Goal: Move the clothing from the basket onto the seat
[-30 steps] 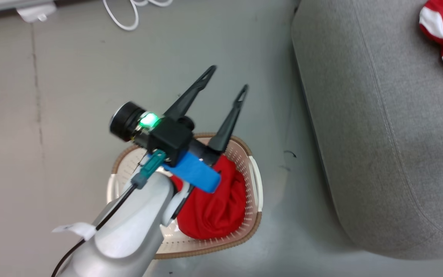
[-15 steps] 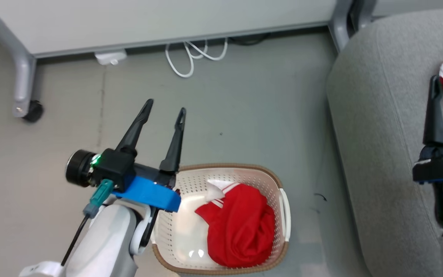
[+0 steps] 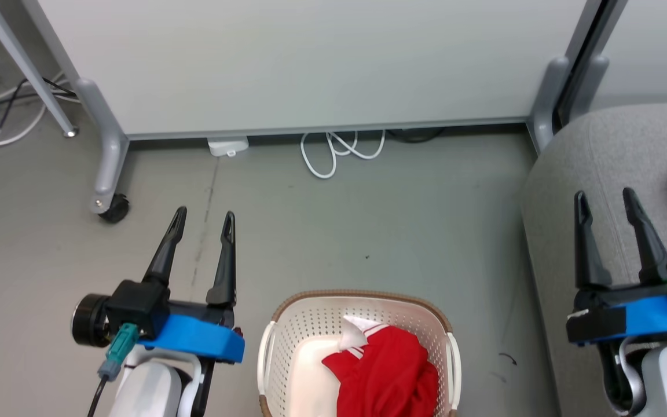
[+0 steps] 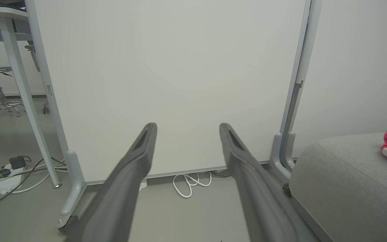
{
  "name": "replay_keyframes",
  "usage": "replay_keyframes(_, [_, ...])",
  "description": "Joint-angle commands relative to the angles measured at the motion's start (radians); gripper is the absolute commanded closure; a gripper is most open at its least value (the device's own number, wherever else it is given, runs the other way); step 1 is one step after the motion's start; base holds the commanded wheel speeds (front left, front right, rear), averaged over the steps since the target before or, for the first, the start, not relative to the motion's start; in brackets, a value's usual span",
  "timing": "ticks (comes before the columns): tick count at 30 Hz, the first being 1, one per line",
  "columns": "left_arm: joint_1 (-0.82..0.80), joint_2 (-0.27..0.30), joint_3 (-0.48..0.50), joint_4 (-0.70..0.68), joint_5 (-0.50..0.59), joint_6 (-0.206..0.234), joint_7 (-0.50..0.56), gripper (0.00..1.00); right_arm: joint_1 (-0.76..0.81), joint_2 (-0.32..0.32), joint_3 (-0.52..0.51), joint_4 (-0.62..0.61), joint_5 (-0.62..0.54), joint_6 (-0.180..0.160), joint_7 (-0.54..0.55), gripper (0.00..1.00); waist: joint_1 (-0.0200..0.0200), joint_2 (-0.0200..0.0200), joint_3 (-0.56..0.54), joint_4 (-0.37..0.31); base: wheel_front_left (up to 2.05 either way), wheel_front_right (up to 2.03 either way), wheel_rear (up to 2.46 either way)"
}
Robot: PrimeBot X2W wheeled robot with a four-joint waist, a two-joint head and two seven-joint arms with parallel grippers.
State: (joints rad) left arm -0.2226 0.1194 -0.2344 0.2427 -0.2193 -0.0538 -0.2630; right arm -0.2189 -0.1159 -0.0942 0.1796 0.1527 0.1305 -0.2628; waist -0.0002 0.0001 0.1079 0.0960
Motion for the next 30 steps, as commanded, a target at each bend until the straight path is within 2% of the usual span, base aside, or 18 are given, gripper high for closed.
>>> replay_keyframes(1, [0.026, -0.006, 0.014, -0.006, 0.01, -0.008, -0.003, 0.0, 0.03, 0.008, 0.005, -0.005, 0.002, 0.0, -0.003, 0.0, 0.0002, -0.0001, -0.025, 0.014, 0.0, 0.0, 0.0])
replay_keyframes(13, [0.1, -0.033, 0.064, -0.013, 0.045, -0.032, -0.003, 0.0, 0.14, 0.052, 0.027, -0.048, -0.017, 0.0, -0.003, 0.0, 0.0002, -0.0001, -0.069, 0.017, 0.0, 0.0, 0.0])
replay_keyframes(30, [0.107, -0.053, 0.087, -0.005, 0.072, -0.051, -0.003, 0.0, 0.203, 0.066, 0.043, -0.082, 0.003, 0.001, -0.003, 0.0, 0.0002, -0.0001, -0.074, 0.025, 0.0, 0.0, 0.0])
